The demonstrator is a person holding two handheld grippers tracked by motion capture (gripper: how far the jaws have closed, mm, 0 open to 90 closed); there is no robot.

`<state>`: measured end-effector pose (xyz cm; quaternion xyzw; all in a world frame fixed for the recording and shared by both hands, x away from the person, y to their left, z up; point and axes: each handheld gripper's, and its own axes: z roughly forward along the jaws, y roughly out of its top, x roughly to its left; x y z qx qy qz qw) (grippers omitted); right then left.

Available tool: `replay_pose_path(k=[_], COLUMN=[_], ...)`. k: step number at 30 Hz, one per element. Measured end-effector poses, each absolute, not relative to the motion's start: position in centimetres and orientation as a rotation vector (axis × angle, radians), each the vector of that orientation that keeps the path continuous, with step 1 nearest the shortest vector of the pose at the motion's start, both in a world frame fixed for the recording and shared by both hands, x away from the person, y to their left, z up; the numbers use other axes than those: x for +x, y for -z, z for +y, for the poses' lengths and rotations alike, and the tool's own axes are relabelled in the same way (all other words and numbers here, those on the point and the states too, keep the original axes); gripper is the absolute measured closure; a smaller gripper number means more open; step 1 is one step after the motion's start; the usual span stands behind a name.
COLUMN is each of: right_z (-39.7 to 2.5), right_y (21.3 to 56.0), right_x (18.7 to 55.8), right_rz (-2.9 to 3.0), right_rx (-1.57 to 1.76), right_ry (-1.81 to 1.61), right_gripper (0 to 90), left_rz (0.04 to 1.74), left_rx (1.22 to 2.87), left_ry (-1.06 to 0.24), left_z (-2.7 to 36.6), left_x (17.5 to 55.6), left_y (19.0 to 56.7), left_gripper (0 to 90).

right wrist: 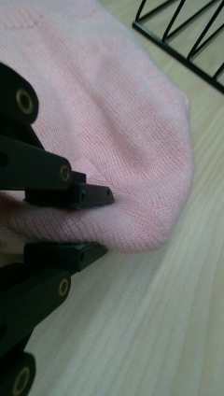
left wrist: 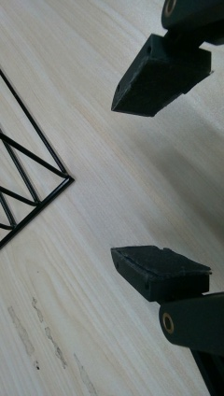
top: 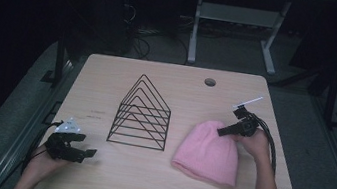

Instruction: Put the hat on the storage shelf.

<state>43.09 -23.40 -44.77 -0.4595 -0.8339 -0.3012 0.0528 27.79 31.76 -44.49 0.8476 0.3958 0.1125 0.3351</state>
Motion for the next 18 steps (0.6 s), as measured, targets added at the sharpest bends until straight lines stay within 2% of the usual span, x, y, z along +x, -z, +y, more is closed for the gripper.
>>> replay_pose_path(k=[13, 18], right_z=[-25.3, -25.1], right_y=[39.8, 36.3], right_x=[41.4, 40.2], right_rz=[-2.518, -2.580], right_rx=[-1.339, -1.283], right_ry=[1.114, 1.159], right_gripper=[76.6, 76.7], left_rz=[1.008, 0.967], left_rx=[2.204, 2.209], left_ry=[-0.256, -0.229], left_z=[31.4, 31.1], left_x=[27.8, 28.0], left_y=[43.5, 42.5], left_gripper=[25.5, 25.5])
